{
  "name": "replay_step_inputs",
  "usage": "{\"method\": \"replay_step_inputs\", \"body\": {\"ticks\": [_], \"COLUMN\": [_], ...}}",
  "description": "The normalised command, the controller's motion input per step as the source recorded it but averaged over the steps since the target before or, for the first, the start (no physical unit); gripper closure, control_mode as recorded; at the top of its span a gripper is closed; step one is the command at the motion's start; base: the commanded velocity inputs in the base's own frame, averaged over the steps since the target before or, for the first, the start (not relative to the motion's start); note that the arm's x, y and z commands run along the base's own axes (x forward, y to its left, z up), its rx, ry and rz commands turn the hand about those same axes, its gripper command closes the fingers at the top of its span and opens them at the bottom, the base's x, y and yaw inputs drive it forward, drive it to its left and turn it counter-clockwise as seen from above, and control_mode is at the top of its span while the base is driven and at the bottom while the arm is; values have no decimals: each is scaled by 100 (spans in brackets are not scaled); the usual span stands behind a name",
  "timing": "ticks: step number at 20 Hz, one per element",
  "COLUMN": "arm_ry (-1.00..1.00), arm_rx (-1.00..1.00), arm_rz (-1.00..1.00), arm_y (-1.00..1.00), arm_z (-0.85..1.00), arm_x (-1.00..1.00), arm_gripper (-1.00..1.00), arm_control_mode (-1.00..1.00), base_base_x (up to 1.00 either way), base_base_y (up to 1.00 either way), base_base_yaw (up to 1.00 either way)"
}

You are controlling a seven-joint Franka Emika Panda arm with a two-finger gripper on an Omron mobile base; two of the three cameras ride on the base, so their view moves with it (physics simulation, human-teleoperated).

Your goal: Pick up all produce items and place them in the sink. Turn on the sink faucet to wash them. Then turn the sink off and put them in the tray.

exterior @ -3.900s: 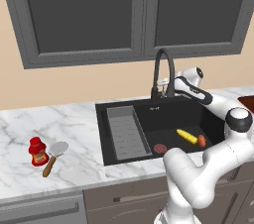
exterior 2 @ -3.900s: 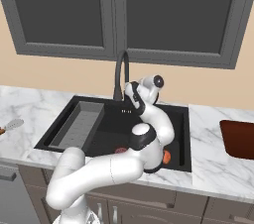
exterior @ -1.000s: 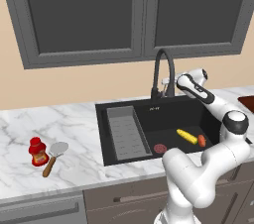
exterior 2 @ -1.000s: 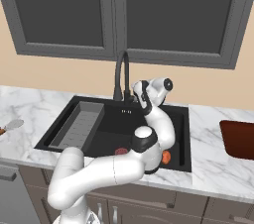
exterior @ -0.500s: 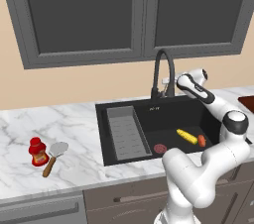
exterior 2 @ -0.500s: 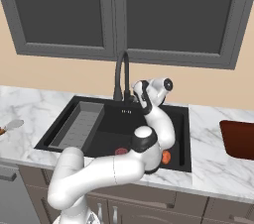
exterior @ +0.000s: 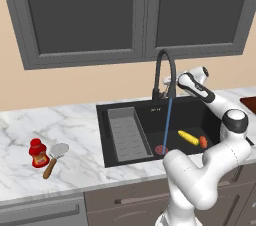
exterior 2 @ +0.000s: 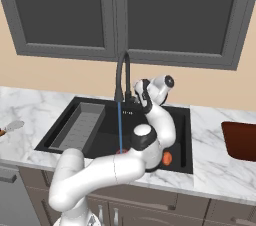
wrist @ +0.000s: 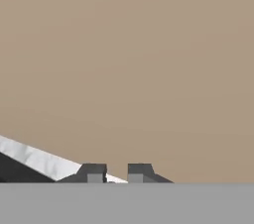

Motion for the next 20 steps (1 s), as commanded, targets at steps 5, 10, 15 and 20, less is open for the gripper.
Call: {"method": "replay_step_inputs", "body": {"ticks": [5, 10, 15, 20], "arm_ry": [6, 0, 0, 1], "arm_rx": [0, 0, 0, 5], "arm_rz": [1, 2, 11, 26], "arm_y": [-51, -4, 33, 50], "arm_z": [-25, 0, -1, -6], "arm_x": [8, 0, 2, 19], "arm_gripper": [100, 100, 100, 100], "arm_control_mode": [-100, -100, -100, -100], "base_base_x": [0, 0, 0, 0], "base_base_y": [0, 0, 0, 0], "base_base_yaw": [0, 0, 0, 0]}}
